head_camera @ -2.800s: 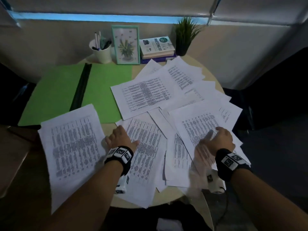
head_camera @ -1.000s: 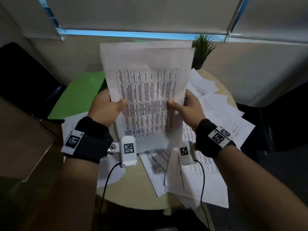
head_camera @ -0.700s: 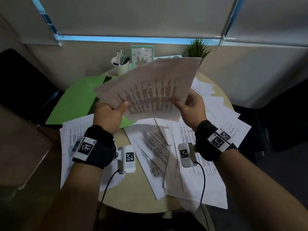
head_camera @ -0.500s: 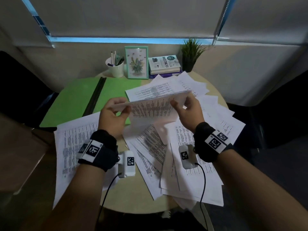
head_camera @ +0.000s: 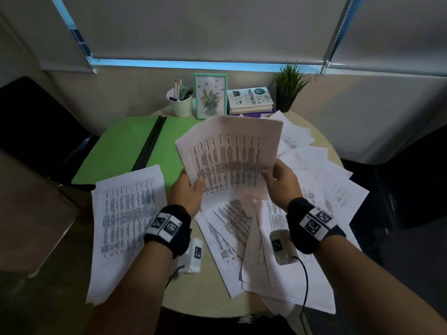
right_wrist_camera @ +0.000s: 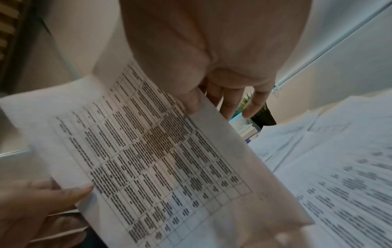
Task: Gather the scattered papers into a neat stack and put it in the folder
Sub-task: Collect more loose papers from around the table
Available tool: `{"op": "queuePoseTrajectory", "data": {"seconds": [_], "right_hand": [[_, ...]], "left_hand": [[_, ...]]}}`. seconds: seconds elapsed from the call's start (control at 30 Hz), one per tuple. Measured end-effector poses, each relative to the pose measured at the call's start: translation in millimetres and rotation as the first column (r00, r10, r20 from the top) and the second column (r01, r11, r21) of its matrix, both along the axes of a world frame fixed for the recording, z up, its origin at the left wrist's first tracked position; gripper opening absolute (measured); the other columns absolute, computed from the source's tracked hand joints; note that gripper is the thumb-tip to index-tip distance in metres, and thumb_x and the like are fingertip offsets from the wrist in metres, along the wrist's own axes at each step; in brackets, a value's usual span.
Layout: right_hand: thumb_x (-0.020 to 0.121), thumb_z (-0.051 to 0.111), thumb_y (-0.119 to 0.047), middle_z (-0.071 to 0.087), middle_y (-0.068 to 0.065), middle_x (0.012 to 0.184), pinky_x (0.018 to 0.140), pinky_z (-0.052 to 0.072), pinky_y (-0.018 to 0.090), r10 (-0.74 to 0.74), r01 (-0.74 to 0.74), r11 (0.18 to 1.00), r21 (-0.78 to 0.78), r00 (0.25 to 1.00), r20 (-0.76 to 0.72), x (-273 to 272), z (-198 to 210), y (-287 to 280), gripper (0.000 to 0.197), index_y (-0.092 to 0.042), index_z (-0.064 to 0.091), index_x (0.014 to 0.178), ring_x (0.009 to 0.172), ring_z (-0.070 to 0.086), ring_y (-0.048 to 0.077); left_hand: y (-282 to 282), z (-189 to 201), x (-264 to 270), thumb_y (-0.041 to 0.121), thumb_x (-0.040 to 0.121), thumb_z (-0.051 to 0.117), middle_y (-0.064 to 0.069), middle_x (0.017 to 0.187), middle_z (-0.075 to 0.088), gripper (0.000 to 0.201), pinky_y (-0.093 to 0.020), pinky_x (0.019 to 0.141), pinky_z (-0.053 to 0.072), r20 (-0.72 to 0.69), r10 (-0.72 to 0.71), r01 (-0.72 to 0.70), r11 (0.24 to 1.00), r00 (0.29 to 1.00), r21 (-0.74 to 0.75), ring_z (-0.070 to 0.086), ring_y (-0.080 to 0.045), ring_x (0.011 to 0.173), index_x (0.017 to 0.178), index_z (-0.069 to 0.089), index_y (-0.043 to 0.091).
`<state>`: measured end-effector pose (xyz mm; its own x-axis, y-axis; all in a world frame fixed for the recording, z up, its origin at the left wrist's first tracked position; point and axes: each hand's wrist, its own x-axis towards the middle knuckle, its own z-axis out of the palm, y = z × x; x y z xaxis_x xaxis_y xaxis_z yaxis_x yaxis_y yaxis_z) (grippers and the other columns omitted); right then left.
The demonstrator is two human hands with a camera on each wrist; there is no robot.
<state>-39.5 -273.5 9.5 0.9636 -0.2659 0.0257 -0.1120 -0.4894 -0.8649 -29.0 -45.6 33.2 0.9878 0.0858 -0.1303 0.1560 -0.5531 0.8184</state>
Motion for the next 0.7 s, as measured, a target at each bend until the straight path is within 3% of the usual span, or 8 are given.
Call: {"op": "queuePoseTrajectory", "data": {"seconds": [0.1,0.17,0.3,0.4,0.47,0.57,0.63,0.7], "right_hand": [[0.097,0.056,-0.020,0.071,-0.001,0.106,0.083,0.054,0.032,-0.004,-0.001,0.999,0.051,0.995,0.100,-4.1,-3.5,12.7,0.017,-0.018,0.064,0.112,0.096,0.066,0.015],[0.096,0.059,-0.023,0.071,-0.001,0.093,0.076,0.055,0.030,0.013,-0.029,0.995,0.092,0.987,0.162,0.0,3.5,27.7,0.008,-0.017,0.065,0.098,0.088,0.067,0.015],[0.093,0.063,-0.021,0.067,-0.008,0.086,0.066,0.050,0.016,0.055,-0.079,0.989,0.126,0.981,0.185,21.6,15.1,64.2,0.005,-0.016,0.062,0.095,0.079,0.064,0.007],[0.091,0.066,-0.019,0.067,-0.009,0.090,0.061,0.052,0.015,0.142,-0.150,0.982,0.117,0.987,0.069,32.5,4.5,101.5,0.014,-0.020,0.060,0.103,0.075,0.065,0.000],[0.088,0.070,-0.020,0.067,-0.008,0.089,0.062,0.056,0.023,0.201,-0.195,0.973,0.122,0.979,-0.041,37.4,-11.0,128.3,0.022,-0.021,0.059,0.106,0.072,0.067,0.005],[0.083,0.074,-0.022,0.069,-0.004,0.091,0.073,0.059,0.036,0.268,-0.256,0.962,0.092,0.948,-0.173,45.4,-33.3,169.2,0.033,-0.020,0.060,0.113,0.077,0.068,0.015],[0.084,0.073,-0.021,0.069,-0.005,0.091,0.074,0.057,0.033,0.302,-0.291,0.953,0.080,0.928,-0.220,50.2,-43.3,195.0,0.033,-0.020,0.060,0.115,0.079,0.067,0.015],[0.086,0.070,-0.020,0.066,-0.006,0.091,0.069,0.050,0.026,0.320,-0.316,0.947,0.055,0.914,-0.251,53.7,-50.9,218.8,0.032,-0.020,0.059,0.116,0.077,0.063,0.014]], "left_hand": [[12.2,-4.9,-6.4,0.021,0.103,0.041,-0.010,0.104,0.060,0.026,-0.026,0.071,0.041,-0.024,0.053,-0.053,0.998,0.998,0.019,0.056,-0.025,0.088,0.118,0.054,0.004],[26.1,-1.8,-2.9,0.017,0.102,0.042,-0.004,0.103,0.060,0.021,-0.023,0.064,0.046,0.037,0.103,-0.102,0.994,0.994,-0.041,0.059,-0.020,0.081,0.117,0.054,0.008],[65.8,3.3,10.4,0.015,0.097,0.051,0.004,0.107,0.063,0.026,-0.025,0.073,0.046,0.133,0.249,-0.227,0.961,0.959,-0.162,0.062,-0.017,0.089,0.122,0.050,0.018],[106.4,-4.0,14.3,0.016,0.095,0.056,0.002,0.110,0.062,0.029,-0.020,0.069,0.044,0.079,0.371,-0.358,0.923,0.925,-0.141,0.060,-0.017,0.090,0.123,0.050,0.019],[134.8,-14.5,11.4,0.015,0.095,0.054,0.001,0.110,0.060,0.027,-0.023,0.072,0.044,0.008,0.408,-0.406,0.910,0.913,-0.082,0.057,-0.017,0.092,0.122,0.052,0.016],[174.4,-35.6,4.1,0.014,0.095,0.053,-0.005,0.121,0.061,0.027,-0.032,0.085,0.046,-0.120,0.422,-0.424,0.906,0.899,0.011,0.059,-0.025,0.106,0.122,0.053,0.013],[197.7,-49.0,-0.1,0.013,0.095,0.053,-0.008,0.127,0.058,0.032,-0.035,0.092,0.044,-0.203,0.451,-0.453,0.891,0.869,0.041,0.056,-0.028,0.115,0.127,0.050,0.011],[219.2,-61.1,-2.5,0.011,0.095,0.055,-0.009,0.125,0.060,0.033,-0.034,0.090,0.045,-0.241,0.485,-0.487,0.872,0.841,0.058,0.058,-0.028,0.112,0.127,0.051,0.011]]}}
